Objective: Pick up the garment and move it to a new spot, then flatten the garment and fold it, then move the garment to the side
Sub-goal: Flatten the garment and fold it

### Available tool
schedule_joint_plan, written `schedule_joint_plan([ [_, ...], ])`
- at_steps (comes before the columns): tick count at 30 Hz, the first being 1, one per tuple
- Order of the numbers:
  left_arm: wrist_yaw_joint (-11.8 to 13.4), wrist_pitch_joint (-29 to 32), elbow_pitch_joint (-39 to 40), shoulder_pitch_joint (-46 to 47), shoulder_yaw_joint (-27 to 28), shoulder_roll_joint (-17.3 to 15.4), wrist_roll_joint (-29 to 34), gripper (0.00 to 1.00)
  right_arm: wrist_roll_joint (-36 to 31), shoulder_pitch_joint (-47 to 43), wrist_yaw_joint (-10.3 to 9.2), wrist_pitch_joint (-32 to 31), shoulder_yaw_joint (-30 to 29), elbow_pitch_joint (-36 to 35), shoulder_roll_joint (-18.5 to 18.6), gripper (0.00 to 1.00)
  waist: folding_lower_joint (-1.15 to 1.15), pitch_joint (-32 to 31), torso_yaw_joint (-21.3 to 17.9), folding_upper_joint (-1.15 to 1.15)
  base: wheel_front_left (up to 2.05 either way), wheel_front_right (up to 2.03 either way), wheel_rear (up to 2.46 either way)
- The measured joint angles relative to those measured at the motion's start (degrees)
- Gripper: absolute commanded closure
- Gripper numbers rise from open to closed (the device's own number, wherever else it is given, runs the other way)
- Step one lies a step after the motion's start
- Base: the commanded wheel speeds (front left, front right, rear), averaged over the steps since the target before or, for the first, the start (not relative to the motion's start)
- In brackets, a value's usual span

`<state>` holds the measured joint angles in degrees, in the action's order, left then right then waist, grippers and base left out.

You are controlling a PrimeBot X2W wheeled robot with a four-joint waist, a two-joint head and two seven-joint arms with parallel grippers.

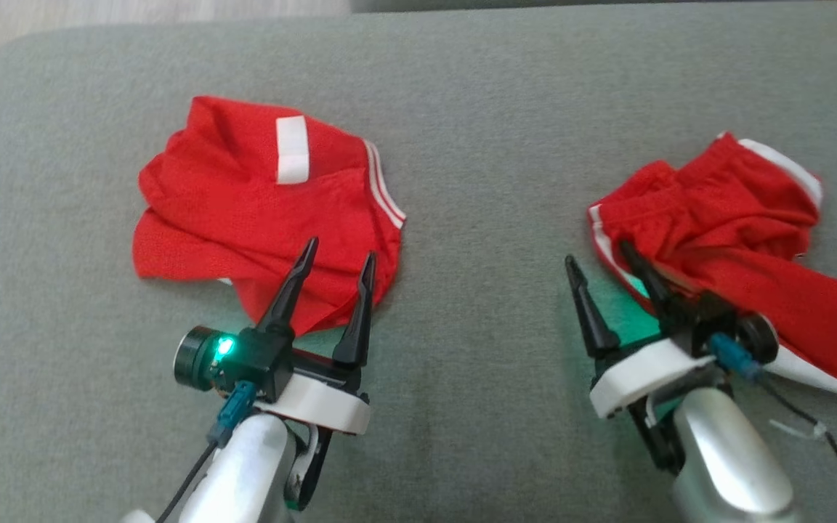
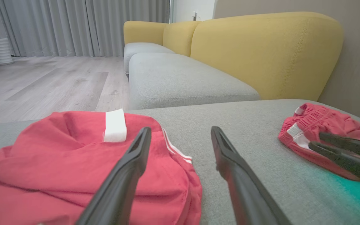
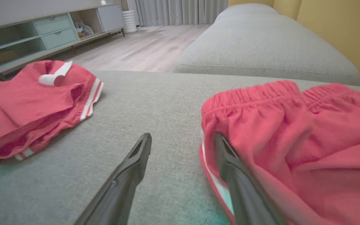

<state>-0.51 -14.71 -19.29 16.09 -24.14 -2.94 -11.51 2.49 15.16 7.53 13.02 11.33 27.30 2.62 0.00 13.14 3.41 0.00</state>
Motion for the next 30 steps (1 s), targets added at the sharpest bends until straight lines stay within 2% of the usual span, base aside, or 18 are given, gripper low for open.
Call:
schedule_joint_plan([
  [10, 0.1, 0.0, 0.2, 0.7, -0.6, 0.1, -0.1, 0.0, -2.7, 5.5, 0.0, -0.3, -7.0, 8.2, 0.1, 0.0, 0.0, 2.3, 1.9, 0.0, 0.0, 0.0, 0.0],
  [18, 0.6, 0.0, 0.5, 1.4, -1.0, 0.1, -0.4, 0.0, -1.4, 7.9, 0.0, -0.6, -5.7, 12.5, 0.2, 0.0, 0.0, 3.2, 1.7, 0.0, 0.0, 0.0, 0.0],
  [19, 0.6, 0.0, 0.5, 1.4, -1.1, 0.1, -0.4, 0.0, -1.0, 8.3, 0.0, -0.6, -5.2, 12.9, 0.2, 0.29, 0.0, 3.2, 1.6, 0.0, 0.0, 0.0, 0.0],
  [20, 0.6, 0.0, 0.5, 1.4, -1.1, 0.1, -0.4, 0.0, -0.4, 8.7, 0.0, -0.6, -4.4, 13.4, 0.3, 0.83, 0.0, 3.3, 1.5, 0.0, 0.0, 0.0, 0.0],
  [21, 0.6, 0.0, 0.5, 1.4, -1.1, 0.1, -0.5, 0.0, 0.2, 9.1, 0.0, -0.5, -3.8, 13.7, 0.4, 1.0, 0.0, 3.3, 1.4, 0.0, 0.0, 0.0, 0.0],
  [30, 1.0, 0.0, -0.1, 1.6, -1.1, 0.1, -0.6, 0.0, 9.6, 9.5, 0.0, 0.7, 8.2, 11.5, 0.8, 1.0, -0.01, 1.6, 0.4, 0.0, 0.0, 0.0, 0.0],
])
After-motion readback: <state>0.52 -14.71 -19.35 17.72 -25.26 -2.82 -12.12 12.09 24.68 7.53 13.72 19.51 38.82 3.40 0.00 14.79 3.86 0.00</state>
